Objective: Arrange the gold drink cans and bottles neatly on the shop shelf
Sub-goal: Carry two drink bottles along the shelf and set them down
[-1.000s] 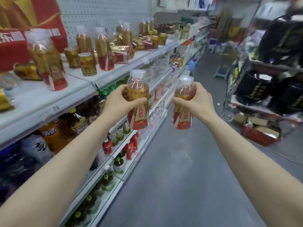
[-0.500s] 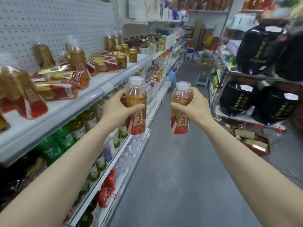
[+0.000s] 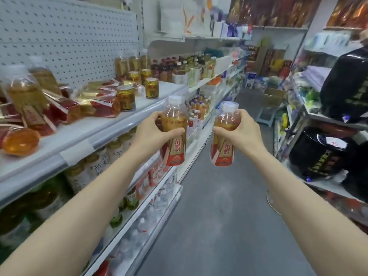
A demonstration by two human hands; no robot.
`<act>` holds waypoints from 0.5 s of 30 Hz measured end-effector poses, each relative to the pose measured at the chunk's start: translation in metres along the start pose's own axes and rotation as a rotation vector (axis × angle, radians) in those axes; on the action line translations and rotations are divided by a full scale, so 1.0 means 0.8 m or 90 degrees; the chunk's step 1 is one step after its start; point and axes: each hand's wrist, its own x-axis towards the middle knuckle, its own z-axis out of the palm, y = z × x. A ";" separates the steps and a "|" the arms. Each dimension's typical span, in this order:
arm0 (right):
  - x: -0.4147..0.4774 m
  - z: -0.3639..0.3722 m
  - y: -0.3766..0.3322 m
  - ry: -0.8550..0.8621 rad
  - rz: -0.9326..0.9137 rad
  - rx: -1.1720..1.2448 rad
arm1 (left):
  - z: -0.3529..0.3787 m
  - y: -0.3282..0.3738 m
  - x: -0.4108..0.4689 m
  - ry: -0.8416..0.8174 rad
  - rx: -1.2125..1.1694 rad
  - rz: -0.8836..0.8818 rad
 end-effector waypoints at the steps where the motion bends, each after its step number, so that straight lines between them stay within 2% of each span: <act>1: 0.028 0.001 0.011 -0.010 -0.006 0.000 | 0.014 0.001 0.021 0.014 0.000 -0.007; 8: 0.202 0.021 0.056 -0.082 -0.072 0.040 | 0.080 -0.003 0.146 0.092 0.008 -0.048; 15: 0.356 0.088 0.088 -0.123 -0.119 0.071 | 0.103 -0.029 0.277 0.154 0.060 -0.047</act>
